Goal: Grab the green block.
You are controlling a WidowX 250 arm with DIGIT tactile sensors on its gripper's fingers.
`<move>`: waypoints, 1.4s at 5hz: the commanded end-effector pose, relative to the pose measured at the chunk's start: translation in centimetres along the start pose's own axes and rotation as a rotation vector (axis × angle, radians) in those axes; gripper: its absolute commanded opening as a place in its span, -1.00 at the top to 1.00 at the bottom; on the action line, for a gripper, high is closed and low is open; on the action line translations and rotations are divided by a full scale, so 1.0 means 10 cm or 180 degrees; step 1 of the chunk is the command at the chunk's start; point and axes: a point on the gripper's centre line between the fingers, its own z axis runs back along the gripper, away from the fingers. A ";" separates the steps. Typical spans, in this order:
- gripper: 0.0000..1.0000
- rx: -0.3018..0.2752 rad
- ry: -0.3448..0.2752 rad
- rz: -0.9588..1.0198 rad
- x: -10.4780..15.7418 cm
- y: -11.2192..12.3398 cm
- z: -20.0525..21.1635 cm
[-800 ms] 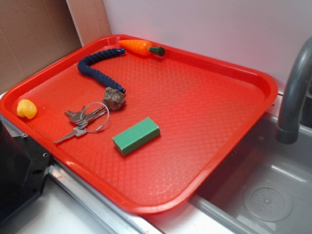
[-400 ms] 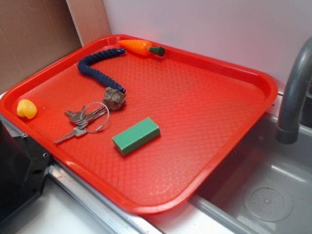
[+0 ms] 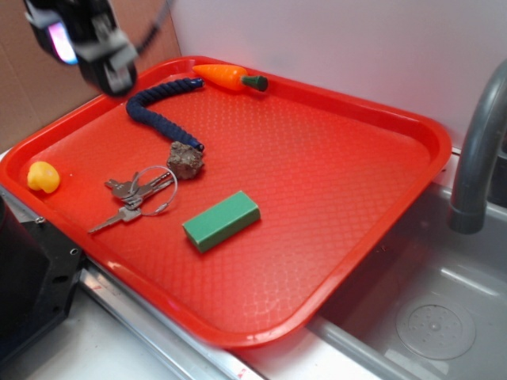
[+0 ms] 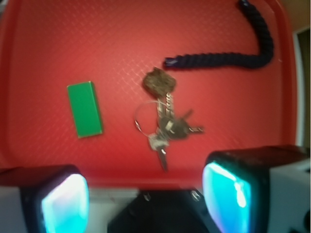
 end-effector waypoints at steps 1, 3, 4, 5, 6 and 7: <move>-1.00 -0.0486 -0.0200 -0.0536 0.19 -0.37 -0.86; -1.00 -0.0486 -0.0200 -0.0536 0.19 -0.37 -0.86; -1.00 -0.0486 -0.0200 -0.0536 0.19 -0.37 -0.86; -1.00 -0.0486 -0.0200 -0.0536 0.19 -0.37 -0.86; -1.00 -0.0131 -0.0048 -0.0621 0.27 -0.62 -0.94; -1.00 -0.0182 -0.0059 -0.0698 0.29 -0.69 -1.06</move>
